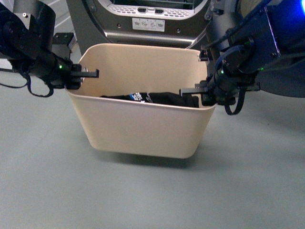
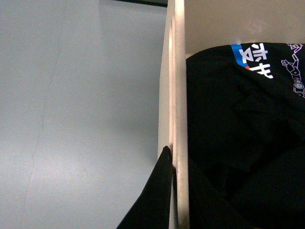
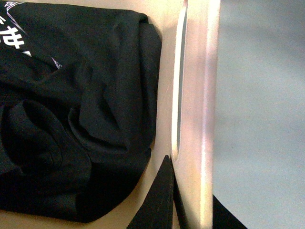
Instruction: Move hamper under clothes hanger
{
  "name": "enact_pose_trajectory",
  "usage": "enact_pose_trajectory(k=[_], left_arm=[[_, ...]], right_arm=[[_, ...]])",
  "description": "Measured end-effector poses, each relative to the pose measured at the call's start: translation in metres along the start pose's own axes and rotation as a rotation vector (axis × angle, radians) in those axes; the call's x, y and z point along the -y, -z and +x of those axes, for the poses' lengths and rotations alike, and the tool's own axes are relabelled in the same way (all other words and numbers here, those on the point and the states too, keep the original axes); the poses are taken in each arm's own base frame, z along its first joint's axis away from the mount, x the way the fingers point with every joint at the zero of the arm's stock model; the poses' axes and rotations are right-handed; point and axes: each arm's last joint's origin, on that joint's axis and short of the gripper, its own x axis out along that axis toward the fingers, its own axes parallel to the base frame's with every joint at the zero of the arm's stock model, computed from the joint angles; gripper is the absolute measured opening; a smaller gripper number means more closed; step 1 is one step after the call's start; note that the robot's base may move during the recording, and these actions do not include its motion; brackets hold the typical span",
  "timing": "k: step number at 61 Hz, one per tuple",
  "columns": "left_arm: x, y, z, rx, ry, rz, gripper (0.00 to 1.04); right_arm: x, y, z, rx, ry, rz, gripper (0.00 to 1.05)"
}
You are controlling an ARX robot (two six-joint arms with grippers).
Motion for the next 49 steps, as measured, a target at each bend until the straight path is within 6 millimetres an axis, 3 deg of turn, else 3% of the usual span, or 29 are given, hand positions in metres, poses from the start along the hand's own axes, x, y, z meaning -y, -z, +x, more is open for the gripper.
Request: enact_pose_trajectory(k=[36,49], left_arm=[[0.043,0.049,-0.078,0.016,0.024,0.079,0.04],[0.049,0.088,-0.113,-0.016,0.041,0.042,0.04]], right_arm=[[0.03,0.074,-0.064,0.061,-0.053,0.029,0.03],[0.042,0.117,-0.103,0.097,-0.091,0.05,0.03]])
